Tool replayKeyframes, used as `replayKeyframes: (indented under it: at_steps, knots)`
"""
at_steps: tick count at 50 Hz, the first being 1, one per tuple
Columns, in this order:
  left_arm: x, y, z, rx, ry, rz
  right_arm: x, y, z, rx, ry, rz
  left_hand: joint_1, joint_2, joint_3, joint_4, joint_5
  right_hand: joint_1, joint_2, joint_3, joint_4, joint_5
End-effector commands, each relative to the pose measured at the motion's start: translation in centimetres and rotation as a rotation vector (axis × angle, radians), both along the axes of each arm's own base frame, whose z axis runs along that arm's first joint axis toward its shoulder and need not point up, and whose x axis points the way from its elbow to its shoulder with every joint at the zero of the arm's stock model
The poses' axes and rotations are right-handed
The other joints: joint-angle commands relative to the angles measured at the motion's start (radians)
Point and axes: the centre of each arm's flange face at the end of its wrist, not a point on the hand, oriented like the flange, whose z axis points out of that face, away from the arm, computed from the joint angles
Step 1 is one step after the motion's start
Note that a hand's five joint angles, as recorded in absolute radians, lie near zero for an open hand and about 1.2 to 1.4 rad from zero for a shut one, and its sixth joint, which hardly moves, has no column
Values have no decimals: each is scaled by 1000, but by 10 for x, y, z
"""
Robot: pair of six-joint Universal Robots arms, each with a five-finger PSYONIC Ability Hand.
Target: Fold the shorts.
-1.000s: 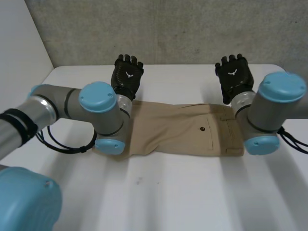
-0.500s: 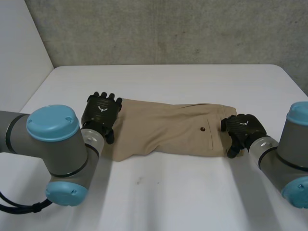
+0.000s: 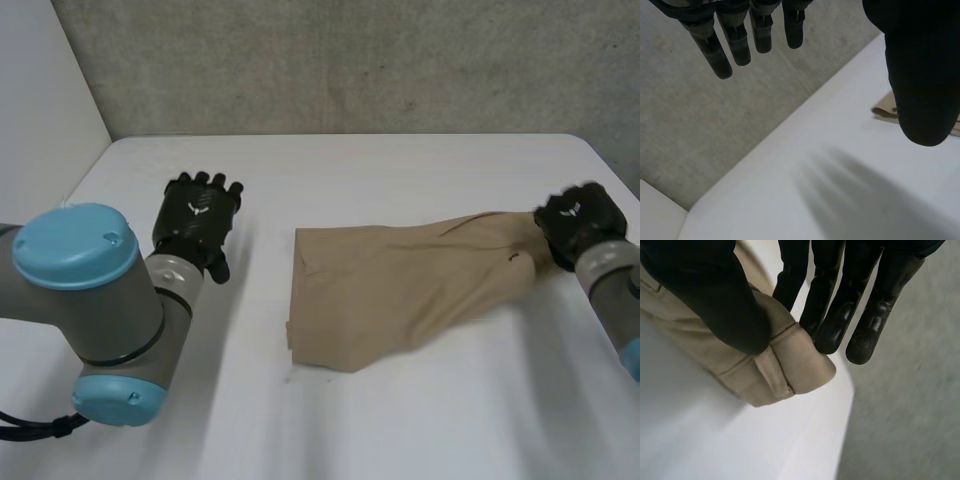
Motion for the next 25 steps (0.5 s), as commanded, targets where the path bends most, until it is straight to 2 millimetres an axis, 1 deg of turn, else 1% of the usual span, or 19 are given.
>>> replayKeyframes:
  at_steps: [1, 2, 5, 6, 7, 9, 10, 11, 13, 14, 15, 17, 18, 19, 21, 22, 24, 25]
  knots:
    - [0, -1, 15, -37, 22, 3, 92, 33, 41, -135, -40, 273, -22, -30, -46, -33, -47, 434, 220, 218, 205, 265]
    - [0, -1, 16, -41, 25, 3, 109, 44, 44, -138, -62, 337, -22, -30, -46, -33, -47, 434, 220, 218, 205, 265]
    - [0, -1, 19, -49, 30, 4, 137, 68, 40, -123, -80, 469, -22, -30, -46, -33, -47, 434, 220, 218, 205, 265]
    - [0, -1, 20, -51, 32, 4, 157, 90, 32, -97, -83, 575, -22, -30, -46, -33, -47, 434, 220, 218, 205, 265]
    - [0, -2, 21, -54, 33, 6, 166, 101, 27, -83, -84, 632, -22, -30, -46, -33, -47, 434, 220, 218, 205, 265]
    - [-1, -3, 26, -67, 46, 6, 178, 120, 15, -41, -85, 725, -22, -30, -46, -33, -47, 434, 220, 218, 205, 265]
    - [-1, -4, 28, -73, 53, 6, 184, 133, 6, -1, -87, 786, -22, -30, -46, -33, -47, 434, 220, 218, 205, 265]
    - [-2, -5, 31, -79, 61, 6, 186, 137, 1, 25, -90, 806, -22, -30, -46, -33, -47, 380, 166, 164, 150, 211]
    - [-4, -7, 38, -91, 89, 7, 185, 141, -6, 85, -104, 821, -22, -30, -46, -33, -47, -32, -246, -248, -262, -202]
    - [-5, -9, 40, -95, 101, 7, 184, 143, -6, 131, -130, 817, -22, -30, -46, -33, -47, -392, -606, -608, -622, -561]
    - [-5, -9, 42, -97, 112, 5, 184, 144, -5, 150, -149, 814, -22, -30, -46, -33, -47, -529, -743, -745, -759, -699]
    - [-8, -11, 50, -109, 149, 0, 184, 144, -2, 185, -197, 798, -22, -30, -46, -33, -47, -732, -946, -948, -962, -902]
    - [-10, -11, 53, -115, 162, -5, 185, 139, 6, 201, -262, 774, -22, -30, -46, -33, -47, -787, -1001, -1004, -1017, -957]
    - [-11, -12, 56, -120, 176, -7, 184, 135, 12, 202, -297, 758, -22, -30, -46, -33, -47, -787, -1001, -1004, -1017, -957]
    - [-16, -12, 65, -137, 210, -21, 179, 120, 24, 208, -375, 700, -22, -30, -46, -33, -47, -787, -1001, -1004, -1017, -957]
    - [-19, -12, 68, -142, 220, -29, 166, 98, 40, 201, -476, 606, -22, -30, -46, -33, -47, -787, -1001, -1004, -1017, -957]
    - [-25, -10, 72, -142, 237, -46, 155, 83, 56, 184, -561, 537, -22, -30, -46, -33, -47, -787, -1001, -1004, -1017, -957]
    - [-33, -6, 75, -138, 250, -70, 148, 76, 64, 177, -606, 500, -22, -30, -46, -33, -47, -787, -1001, -1004, -1017, -957]
